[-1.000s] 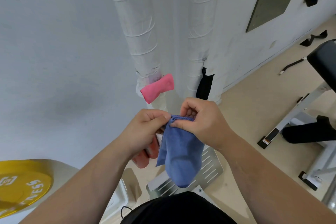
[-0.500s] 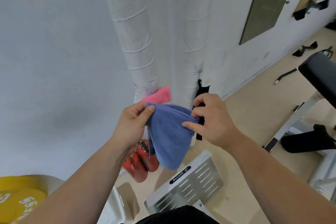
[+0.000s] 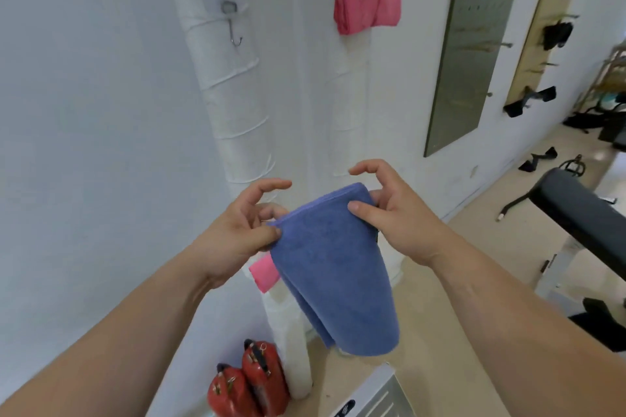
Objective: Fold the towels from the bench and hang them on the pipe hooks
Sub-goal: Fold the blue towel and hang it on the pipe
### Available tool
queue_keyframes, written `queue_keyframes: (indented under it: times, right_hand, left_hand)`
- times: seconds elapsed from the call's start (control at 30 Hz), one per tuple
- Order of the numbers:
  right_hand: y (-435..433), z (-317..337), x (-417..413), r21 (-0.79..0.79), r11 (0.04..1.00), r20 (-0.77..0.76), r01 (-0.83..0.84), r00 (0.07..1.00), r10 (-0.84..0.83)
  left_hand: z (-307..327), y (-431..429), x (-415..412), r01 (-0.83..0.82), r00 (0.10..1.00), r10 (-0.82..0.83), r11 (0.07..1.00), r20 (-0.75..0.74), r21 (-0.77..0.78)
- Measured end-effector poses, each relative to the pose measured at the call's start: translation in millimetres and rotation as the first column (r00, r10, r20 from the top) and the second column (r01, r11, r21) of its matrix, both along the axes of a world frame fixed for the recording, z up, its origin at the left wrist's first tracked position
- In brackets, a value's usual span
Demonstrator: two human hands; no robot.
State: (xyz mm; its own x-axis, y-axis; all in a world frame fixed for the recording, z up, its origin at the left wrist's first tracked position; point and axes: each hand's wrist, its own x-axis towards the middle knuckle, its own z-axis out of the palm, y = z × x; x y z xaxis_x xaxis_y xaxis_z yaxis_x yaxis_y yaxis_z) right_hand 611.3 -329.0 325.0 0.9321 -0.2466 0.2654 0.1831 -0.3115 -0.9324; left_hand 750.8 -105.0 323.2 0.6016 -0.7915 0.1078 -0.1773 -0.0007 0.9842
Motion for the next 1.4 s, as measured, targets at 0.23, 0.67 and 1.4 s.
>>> queue_keyframes:
  times: [0.23, 0.67, 1.4]
  right_hand:
    - [11.1, 20.5, 4.6, 0.075, 0.993, 0.107, -0.094, 0.991, 0.086]
    - [2.6, -27.5, 9.3, 0.114, 0.99, 0.072, -0.085, 0.994, 0.077]
    - [-33.7, -140.8, -9.8, 0.381, 0.891, -0.293, 0.249, 0.946, -0.139]
  left_hand:
    - [68.4, -21.1, 1.5, 0.39, 0.913, -0.407, 0.885, 0.018, 0.254]
    - [86.1, -48.2, 2.6, 0.02, 0.96, -0.105, 0.95, 0.259, 0.313]
    - [-48.0, 31.7, 50.4, -0.469, 0.856, 0.343, 0.829, 0.386, 0.305]
